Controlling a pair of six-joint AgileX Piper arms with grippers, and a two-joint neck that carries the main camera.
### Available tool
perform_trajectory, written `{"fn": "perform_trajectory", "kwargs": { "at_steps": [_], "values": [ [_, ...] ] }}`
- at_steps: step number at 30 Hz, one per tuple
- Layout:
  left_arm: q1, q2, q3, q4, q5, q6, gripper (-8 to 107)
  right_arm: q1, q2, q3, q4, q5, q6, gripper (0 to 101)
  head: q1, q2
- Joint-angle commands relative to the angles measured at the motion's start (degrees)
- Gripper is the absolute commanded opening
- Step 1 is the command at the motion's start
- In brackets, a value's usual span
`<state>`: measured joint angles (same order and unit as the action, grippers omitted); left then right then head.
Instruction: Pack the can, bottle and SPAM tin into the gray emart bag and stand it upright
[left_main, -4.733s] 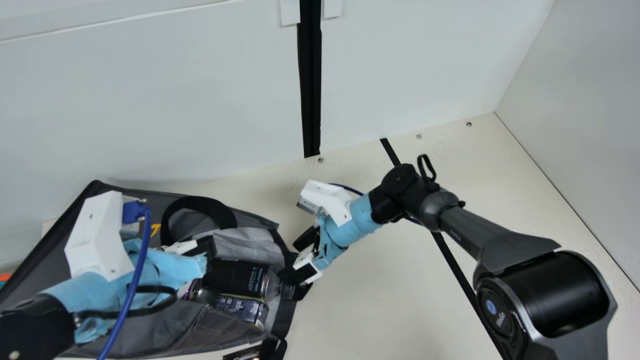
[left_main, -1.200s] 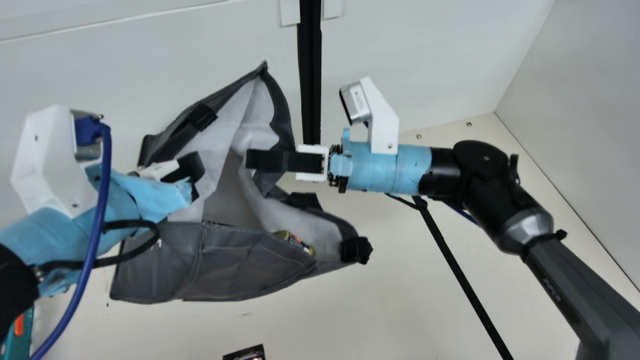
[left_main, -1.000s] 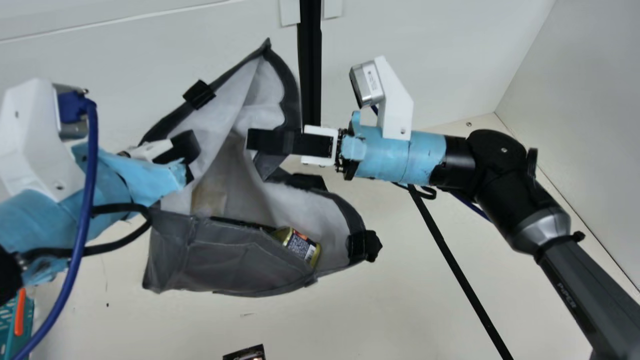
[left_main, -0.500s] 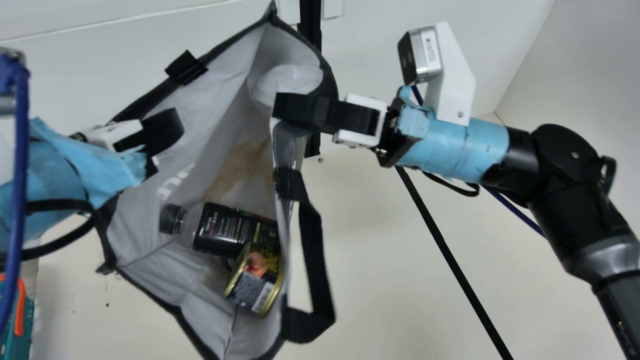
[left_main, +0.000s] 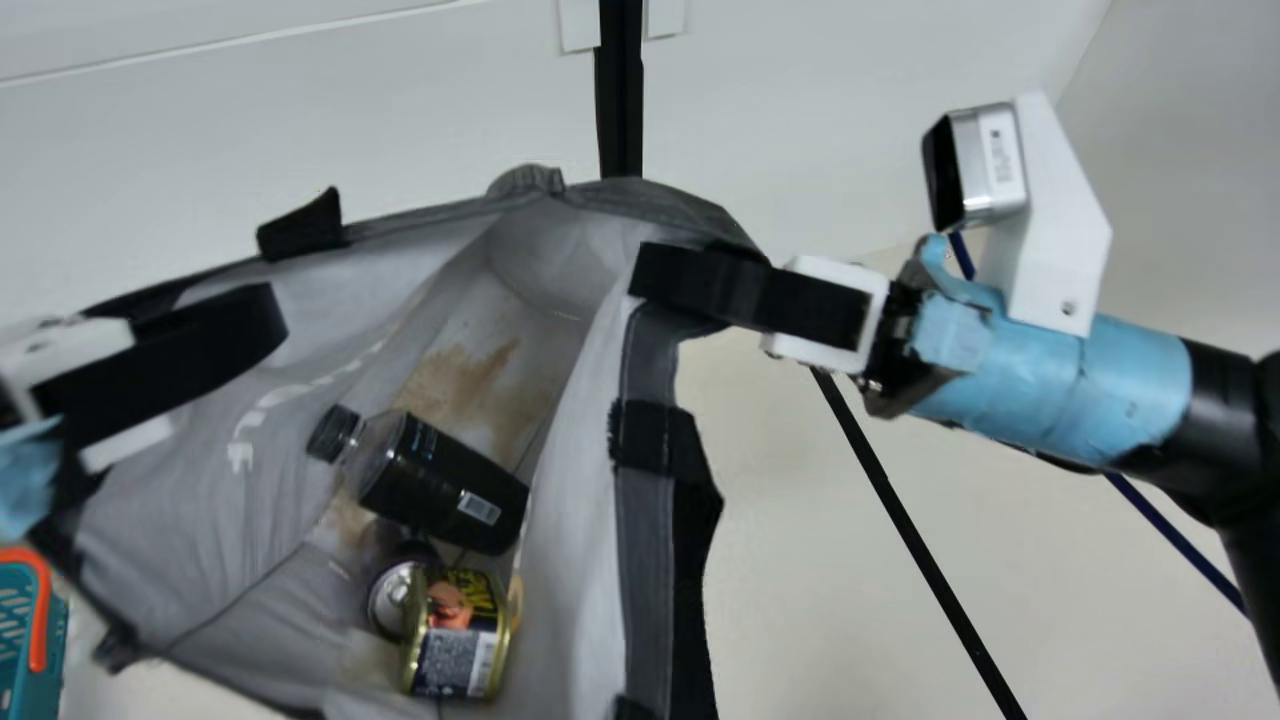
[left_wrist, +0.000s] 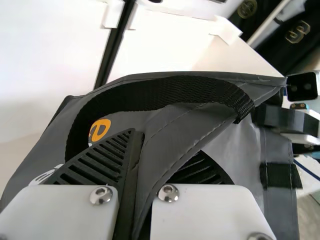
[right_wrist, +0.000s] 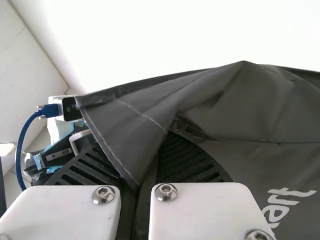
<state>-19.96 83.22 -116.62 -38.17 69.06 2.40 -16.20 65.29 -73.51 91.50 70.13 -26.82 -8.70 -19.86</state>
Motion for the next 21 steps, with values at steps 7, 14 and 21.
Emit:
{"fn": "perform_trajectory", "kwargs": {
  "at_steps": [7, 14, 21],
  "values": [
    [-2.4, -4.3, 11.1, -3.9, 0.8, 1.5, -8, -0.6, -5.7, 1.8, -7.8, -0.2, 7.4, 0, -1.3, -0.1],
    [-3.1, -5.2, 18.7, -7.9, 0.8, 2.3, -8, 0.7, -6.5, 4.2, -14.4, -0.2, 9.5, 0, -1.3, -0.1],
    [-1.4, -2.4, 21.9, -11.6, 0.8, 6.3, -8, 1.1, -4.4, 7.2, -19.1, -0.2, 6.6, 0, -1.3, -0.1]
  ]
}}
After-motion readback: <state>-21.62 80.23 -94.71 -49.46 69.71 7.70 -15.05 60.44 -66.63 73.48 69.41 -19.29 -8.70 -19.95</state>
